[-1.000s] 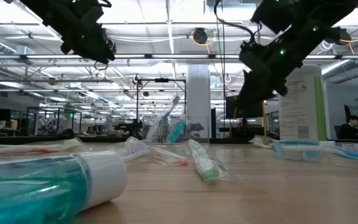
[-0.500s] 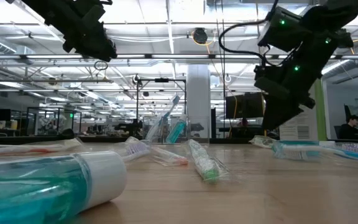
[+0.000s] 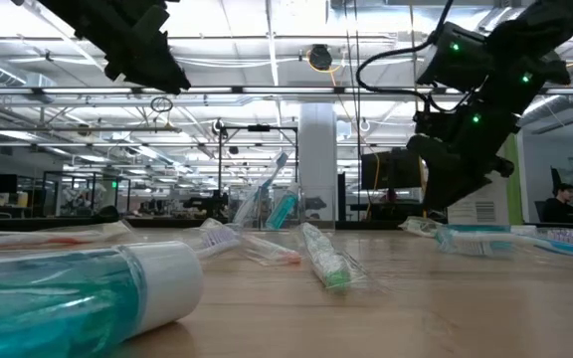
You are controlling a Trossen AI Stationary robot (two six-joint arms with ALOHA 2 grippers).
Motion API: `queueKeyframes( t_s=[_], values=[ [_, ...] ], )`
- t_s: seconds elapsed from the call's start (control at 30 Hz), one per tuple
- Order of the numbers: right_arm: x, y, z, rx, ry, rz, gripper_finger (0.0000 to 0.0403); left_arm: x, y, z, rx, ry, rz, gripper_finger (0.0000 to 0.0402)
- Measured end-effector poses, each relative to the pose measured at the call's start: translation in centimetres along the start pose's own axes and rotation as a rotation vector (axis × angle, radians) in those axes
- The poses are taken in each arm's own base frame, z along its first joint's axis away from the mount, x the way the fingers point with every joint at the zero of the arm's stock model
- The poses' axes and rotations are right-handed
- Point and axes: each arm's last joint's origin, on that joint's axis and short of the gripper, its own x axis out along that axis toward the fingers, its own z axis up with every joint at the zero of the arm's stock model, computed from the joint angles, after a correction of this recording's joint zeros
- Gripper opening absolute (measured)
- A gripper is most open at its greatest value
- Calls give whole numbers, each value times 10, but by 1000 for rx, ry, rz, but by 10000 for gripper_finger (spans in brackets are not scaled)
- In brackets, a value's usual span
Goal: Pick & Place toothbrushing station
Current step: Put the top green toothbrush into the transparent organizer
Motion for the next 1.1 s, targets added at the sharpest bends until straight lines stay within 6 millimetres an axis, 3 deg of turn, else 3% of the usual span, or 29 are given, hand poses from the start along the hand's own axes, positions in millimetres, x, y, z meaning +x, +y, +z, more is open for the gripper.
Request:
queueKeyframes(
  t_s=[0.2,0.37,0.67,1.1],
  values=[
    [11,-14,-18,66,22,-29,114,0,-1,3,-1,-24,-6,189],
    [18,-17,-29,122,-57,52,114,0,-1,3,-3,-25,-6,189],
    [17,-11,-20,143,-184,119,114,0,-2,5,-17,-46,-19,189],
    [36,-9,-33,63,-106,58,114,0,-2,6,-23,-53,-25,189]
  ],
)
